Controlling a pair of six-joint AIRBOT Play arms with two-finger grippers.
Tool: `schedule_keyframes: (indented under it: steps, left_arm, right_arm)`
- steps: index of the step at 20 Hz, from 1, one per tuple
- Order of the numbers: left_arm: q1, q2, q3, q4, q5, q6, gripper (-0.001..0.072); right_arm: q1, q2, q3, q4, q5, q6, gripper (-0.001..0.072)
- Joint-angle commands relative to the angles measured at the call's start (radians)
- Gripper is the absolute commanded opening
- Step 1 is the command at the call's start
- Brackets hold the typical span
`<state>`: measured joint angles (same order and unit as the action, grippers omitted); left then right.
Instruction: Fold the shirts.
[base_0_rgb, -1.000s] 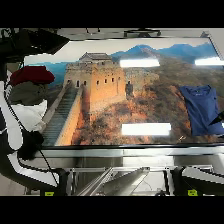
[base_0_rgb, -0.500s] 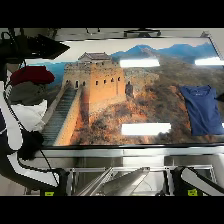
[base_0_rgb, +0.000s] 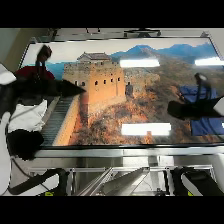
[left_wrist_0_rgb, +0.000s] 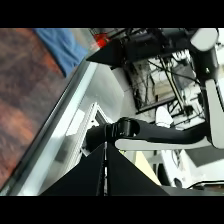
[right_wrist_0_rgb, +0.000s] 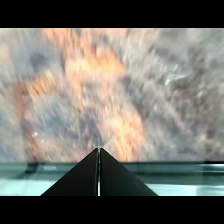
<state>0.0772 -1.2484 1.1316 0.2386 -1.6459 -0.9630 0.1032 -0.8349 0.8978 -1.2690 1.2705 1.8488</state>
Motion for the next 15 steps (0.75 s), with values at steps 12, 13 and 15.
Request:
schedule_keyframes:
  steps: [12, 13, 15]
  left_arm:
    - [-0.003, 0.227, -0.459, 0.134, 0.176, 0.046, 0.0009]
    - [-0.003, 0.227, -0.459, 0.134, 0.176, 0.046, 0.001]
    - [-0.003, 0.227, -0.459, 0.134, 0.176, 0.046, 0.001]
  right_arm:
    - [0.083, 0.049, -0.188, 0.062, -0.085, 0.007, 0.0023]
    - [0.083, 0.049, -0.188, 0.061, -0.085, 0.006, 0.0024]
    - [0.083, 0.049, -0.188, 0.062, -0.085, 0.006, 0.0023]
